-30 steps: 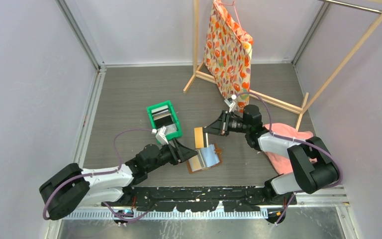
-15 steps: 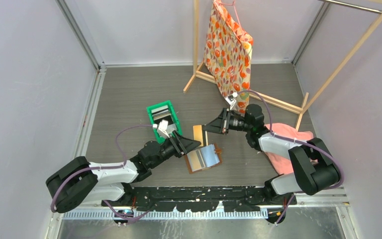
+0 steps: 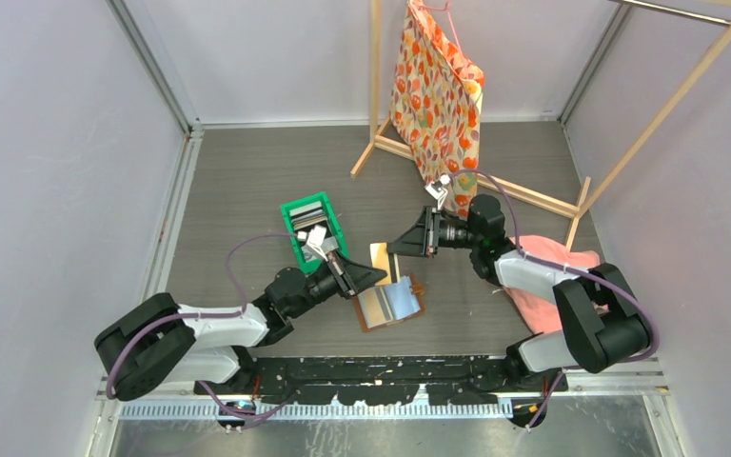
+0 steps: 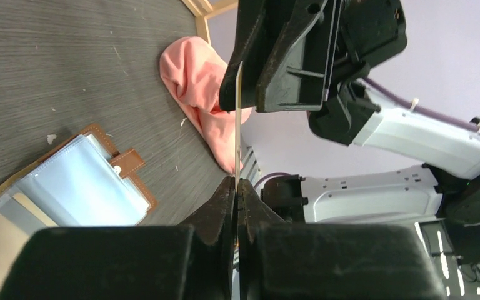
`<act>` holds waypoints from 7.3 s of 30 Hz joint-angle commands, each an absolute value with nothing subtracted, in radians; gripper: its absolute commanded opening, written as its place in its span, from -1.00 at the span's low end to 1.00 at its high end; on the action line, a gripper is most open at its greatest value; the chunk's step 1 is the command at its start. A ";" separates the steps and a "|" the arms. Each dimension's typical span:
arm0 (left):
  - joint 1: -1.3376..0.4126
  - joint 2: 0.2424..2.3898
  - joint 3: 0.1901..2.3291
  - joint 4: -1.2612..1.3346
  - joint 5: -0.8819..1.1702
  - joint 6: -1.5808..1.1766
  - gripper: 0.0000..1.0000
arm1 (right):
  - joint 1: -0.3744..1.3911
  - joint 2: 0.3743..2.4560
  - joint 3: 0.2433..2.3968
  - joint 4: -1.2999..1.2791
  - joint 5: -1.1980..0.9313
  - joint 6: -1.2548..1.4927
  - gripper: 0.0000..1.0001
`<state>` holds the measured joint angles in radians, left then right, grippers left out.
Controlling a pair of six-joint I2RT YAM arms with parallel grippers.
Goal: Put the credit cards into the card holder
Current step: Insert the credit card into the card holder.
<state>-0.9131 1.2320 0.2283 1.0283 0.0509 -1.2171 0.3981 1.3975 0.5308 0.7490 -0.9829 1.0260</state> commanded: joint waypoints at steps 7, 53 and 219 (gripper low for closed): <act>-0.855 1.092 0.278 0.864 0.261 -1.073 -0.98 | 0.406 1.376 0.717 0.418 -1.224 0.712 -0.13; -0.859 0.999 0.185 0.482 0.128 -1.142 -0.29 | 0.438 1.575 0.835 -0.248 -0.777 0.189 -0.98; -0.894 1.308 0.259 0.463 0.108 -1.157 -0.52 | 0.438 1.627 0.675 -0.166 -0.818 0.413 -0.92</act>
<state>-0.8902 1.3277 0.2447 0.4747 0.1150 -1.1717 0.4503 1.6562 0.6720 -0.1658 -0.8772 0.4393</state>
